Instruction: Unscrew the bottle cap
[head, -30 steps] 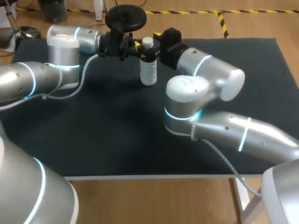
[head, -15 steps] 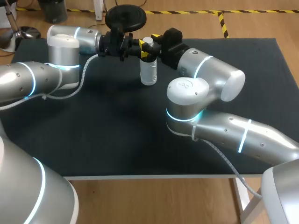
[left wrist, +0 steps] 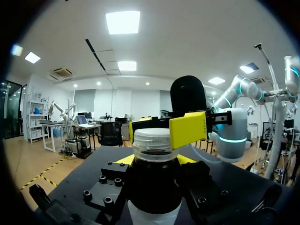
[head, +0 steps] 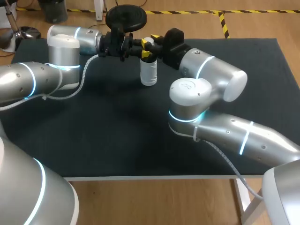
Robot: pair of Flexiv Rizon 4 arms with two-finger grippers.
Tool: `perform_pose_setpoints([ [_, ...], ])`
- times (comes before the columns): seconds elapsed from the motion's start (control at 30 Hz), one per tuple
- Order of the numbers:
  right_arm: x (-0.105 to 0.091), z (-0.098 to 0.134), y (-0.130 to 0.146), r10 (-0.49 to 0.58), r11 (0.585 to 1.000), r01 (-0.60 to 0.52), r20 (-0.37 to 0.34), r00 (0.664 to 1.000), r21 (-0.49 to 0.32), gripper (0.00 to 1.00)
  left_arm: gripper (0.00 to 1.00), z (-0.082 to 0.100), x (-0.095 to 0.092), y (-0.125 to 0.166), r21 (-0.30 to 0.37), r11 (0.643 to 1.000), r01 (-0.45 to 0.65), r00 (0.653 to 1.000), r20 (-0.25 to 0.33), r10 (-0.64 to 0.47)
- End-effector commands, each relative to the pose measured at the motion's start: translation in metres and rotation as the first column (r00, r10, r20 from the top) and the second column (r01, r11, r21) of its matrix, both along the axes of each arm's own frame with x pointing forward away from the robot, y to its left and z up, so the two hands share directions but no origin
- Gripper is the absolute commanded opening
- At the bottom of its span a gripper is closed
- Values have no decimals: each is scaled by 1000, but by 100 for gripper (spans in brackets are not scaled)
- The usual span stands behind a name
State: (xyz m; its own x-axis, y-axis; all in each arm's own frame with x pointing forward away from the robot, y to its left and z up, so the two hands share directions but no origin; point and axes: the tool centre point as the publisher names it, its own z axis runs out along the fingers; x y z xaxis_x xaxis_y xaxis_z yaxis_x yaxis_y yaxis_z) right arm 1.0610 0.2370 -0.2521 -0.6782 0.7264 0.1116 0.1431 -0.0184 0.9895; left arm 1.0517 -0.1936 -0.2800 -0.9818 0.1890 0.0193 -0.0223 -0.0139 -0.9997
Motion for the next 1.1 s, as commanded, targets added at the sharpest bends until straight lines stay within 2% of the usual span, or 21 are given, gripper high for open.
perform_pose_setpoints([
  [0.03,3,-4,-4,54,998,-54,-1,999,8,0,0,2,-1,0,0,1000,-1,1000,0,1],
  [0.4,4,-7,-3,247,966,-247,6,969,73,0,0,2,-1,0,0,1000,-1,1000,0,1],
  [0.57,2,-8,-1,371,925,-372,38,928,79,0,0,2,-1,0,0,1000,-1,1000,0,1],
  [0.8,-1,-8,3,527,840,-534,89,845,98,0,0,2,-1,0,0,1000,-1,1000,0,1],
  [1.0,-2,-5,6,659,734,-671,129,741,103,0,0,2,-1,0,0,1000,-1,1000,0,1],
  [1.1,-3,-4,7,731,661,-742,126,671,112,0,0,2,-1,0,0,1000,-1,1000,0,1],
])
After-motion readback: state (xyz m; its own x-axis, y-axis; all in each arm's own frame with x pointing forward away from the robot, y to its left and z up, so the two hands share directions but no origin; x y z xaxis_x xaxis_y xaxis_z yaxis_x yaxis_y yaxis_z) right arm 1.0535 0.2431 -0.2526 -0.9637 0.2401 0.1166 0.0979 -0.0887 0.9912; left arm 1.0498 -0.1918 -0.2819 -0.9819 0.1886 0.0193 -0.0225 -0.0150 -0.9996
